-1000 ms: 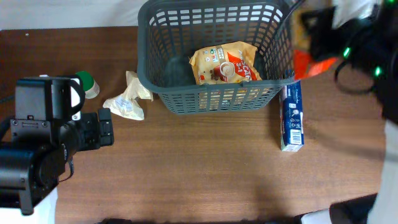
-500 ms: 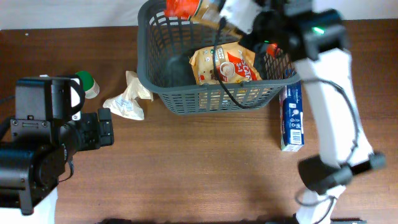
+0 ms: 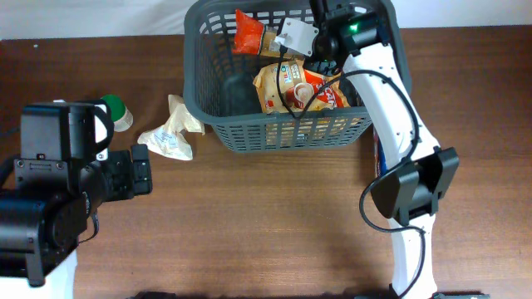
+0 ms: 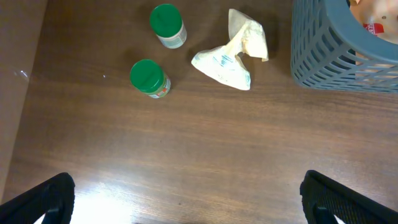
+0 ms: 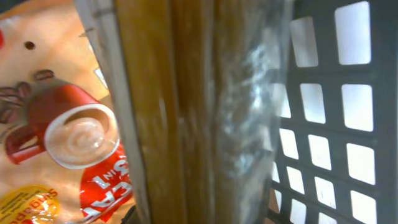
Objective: Pack container
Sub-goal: 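Lower the pasta packet into the basket and open the right gripper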
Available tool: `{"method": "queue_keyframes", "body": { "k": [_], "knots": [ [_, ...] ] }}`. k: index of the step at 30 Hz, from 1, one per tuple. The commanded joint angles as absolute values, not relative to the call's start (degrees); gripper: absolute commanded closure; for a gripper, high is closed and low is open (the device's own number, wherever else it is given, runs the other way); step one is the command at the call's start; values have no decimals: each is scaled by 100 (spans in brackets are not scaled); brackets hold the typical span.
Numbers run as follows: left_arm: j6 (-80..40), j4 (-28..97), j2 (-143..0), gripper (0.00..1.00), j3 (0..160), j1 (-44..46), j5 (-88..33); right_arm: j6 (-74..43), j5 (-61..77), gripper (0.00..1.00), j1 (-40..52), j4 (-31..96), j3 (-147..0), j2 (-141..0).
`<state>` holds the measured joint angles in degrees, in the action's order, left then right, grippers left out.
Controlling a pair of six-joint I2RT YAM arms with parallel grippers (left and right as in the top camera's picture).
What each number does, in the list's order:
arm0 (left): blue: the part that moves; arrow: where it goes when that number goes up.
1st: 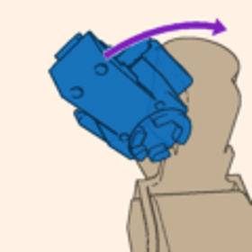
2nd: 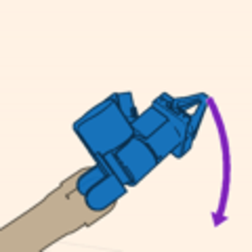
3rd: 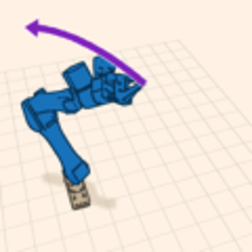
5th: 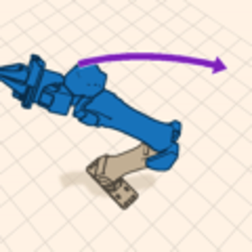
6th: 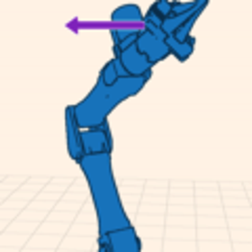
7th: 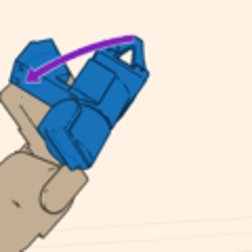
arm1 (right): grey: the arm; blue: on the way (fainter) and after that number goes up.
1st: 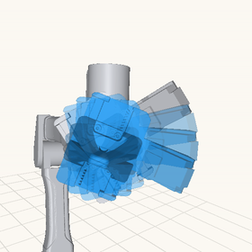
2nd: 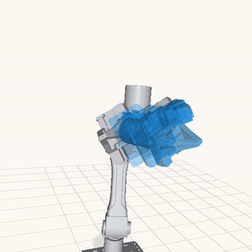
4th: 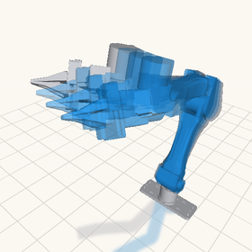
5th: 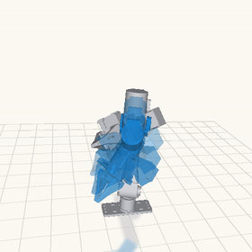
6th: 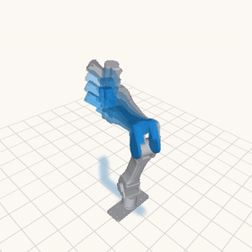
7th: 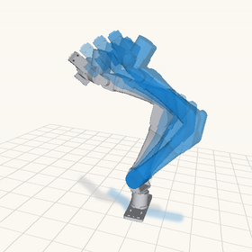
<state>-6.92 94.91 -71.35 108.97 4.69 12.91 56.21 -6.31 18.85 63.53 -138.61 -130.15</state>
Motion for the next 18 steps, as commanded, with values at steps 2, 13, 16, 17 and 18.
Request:
{"method": "queue_keyframes", "body": {
  "k": [2, 13, 16, 17, 18],
  "knots": [
    [-683, 9483, -7140, 1, 10879, 434, 1332, 5542, -718, 80, 1885, 6154, -13992, -12910],
    [-683, 9483, -7140, 1, 10879, 432, 1332, 3872, -1269, 1, 2099, 6678, -13994, -12328],
    [-683, 9483, -7140, 1, 10879, 434, 1332, 3216, -1275, 1, 2091, 7122, -13994, -11900],
    [-683, 9483, -7140, 1, 10879, 432, 1332, 3153, -1271, 1, 2084, 7271, -13994, -11760],
    [-683, 9483, -7140, 1, 10879, 432, 1332, 3039, -1262, 1, 2060, 7373, -13994, -11572]
  ]
}}
